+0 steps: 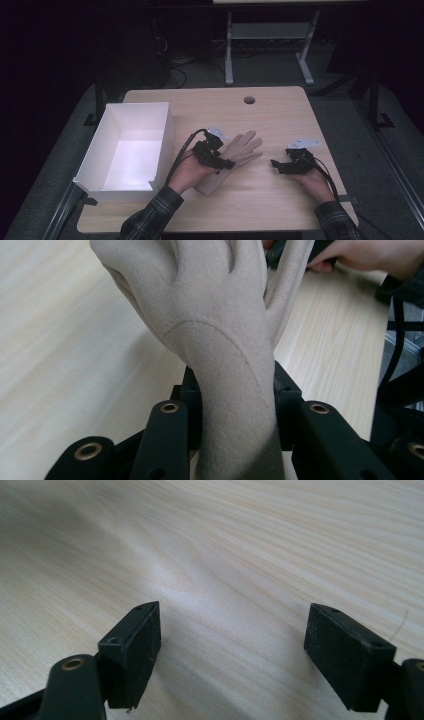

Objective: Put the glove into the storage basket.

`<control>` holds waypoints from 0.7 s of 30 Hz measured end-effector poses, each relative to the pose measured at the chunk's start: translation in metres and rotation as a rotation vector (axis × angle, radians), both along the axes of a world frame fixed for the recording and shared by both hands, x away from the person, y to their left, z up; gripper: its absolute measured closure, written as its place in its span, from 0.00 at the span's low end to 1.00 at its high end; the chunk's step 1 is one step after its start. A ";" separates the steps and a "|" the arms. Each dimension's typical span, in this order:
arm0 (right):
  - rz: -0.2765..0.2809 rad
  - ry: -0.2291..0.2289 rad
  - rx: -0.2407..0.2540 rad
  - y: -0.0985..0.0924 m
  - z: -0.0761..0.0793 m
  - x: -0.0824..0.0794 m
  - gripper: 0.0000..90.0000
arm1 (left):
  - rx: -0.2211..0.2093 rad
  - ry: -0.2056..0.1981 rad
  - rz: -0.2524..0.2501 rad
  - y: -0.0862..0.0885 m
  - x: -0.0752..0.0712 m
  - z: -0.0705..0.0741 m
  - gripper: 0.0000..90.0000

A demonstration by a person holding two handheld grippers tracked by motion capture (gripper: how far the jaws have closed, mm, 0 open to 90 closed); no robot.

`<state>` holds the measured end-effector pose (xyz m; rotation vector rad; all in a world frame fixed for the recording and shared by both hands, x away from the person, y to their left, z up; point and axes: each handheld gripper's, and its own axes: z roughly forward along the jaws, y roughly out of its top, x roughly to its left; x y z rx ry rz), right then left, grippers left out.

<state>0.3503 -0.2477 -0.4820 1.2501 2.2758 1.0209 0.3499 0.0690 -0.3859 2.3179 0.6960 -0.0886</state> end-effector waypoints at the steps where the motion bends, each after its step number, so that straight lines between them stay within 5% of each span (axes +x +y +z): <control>1: 0.000 0.000 0.000 0.000 0.000 0.000 0.25 | 0.001 -0.008 0.003 0.000 0.000 0.006 0.75; 10: 0.001 0.001 -0.001 0.000 0.000 0.000 0.25 | 0.018 -0.046 0.019 0.010 0.007 0.044 0.75; 21: 0.001 0.000 -0.001 0.000 0.000 0.000 0.25 | -0.018 -0.066 0.049 0.041 0.018 0.088 0.75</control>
